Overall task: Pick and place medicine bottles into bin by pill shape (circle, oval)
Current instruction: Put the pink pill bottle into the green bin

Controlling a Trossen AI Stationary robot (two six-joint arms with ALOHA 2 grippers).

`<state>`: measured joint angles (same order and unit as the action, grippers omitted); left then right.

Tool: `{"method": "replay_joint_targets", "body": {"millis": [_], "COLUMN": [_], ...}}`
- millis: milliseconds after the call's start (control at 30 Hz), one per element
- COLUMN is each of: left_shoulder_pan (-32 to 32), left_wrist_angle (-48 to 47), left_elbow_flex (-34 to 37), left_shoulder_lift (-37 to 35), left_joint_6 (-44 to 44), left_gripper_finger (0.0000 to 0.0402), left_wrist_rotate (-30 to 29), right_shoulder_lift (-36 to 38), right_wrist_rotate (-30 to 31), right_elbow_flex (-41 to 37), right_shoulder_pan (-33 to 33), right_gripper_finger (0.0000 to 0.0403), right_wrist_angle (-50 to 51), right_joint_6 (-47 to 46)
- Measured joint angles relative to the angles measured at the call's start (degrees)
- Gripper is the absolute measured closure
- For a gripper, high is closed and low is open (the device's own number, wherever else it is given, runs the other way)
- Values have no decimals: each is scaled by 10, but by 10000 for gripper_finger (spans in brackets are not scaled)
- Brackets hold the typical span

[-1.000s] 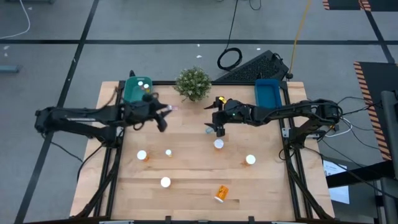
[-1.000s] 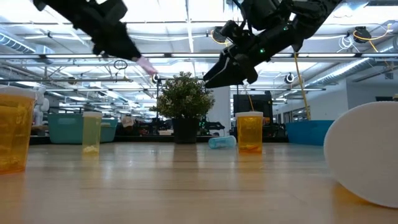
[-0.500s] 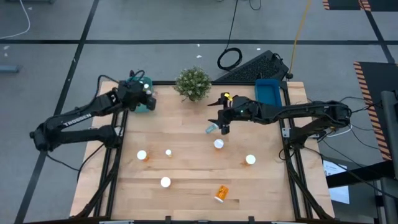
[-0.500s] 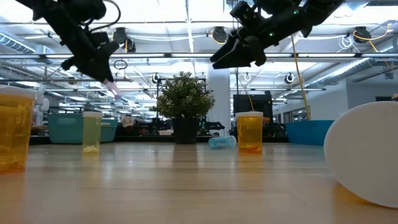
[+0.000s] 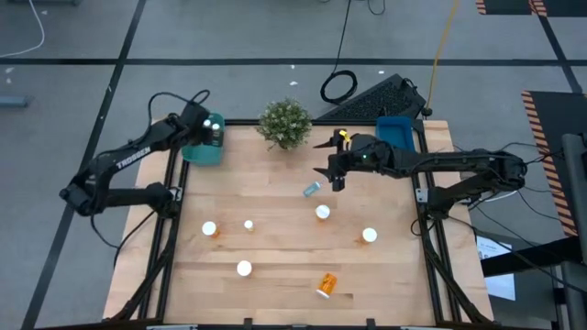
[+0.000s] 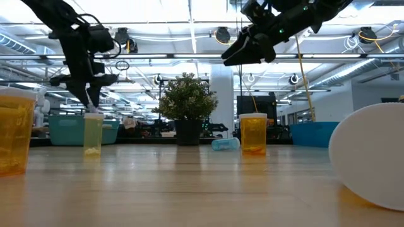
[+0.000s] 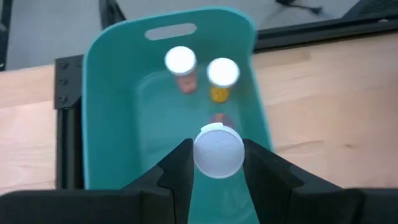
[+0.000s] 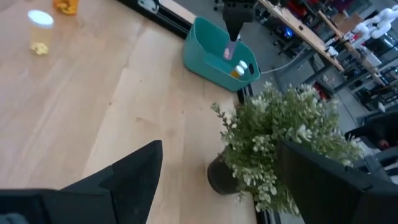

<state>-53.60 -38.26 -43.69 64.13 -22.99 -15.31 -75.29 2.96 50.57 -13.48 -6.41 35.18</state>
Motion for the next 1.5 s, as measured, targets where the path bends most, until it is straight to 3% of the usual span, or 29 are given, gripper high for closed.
{"method": "replay_joint_targets", "body": {"millis": [467,800,1133,1500], "left_shoulder_pan": [-27,-39,-42,-36], "left_wrist_angle": [-72,-86,-86,-81], "left_elbow_flex": [-96,-116,-116,-116], "left_shoulder_lift": [145,221,235,250], "left_joint_6": [-54,-103,-124,-135], "left_gripper_finger": [270,271,270,270], "left_wrist_rotate": [-13,-12,2,-30], "right_shoulder_lift": [0,0,15,66], "right_wrist_rotate": [0,-2,-6,-34], "right_elbow_flex": [0,0,0,-17], "right_shoulder_pan": [-15,-15,-15,-15], "right_gripper_finger": [94,94,94,94], "right_wrist_angle": [25,30,66,80], "right_joint_6": [-1,-1,4,-12]}}
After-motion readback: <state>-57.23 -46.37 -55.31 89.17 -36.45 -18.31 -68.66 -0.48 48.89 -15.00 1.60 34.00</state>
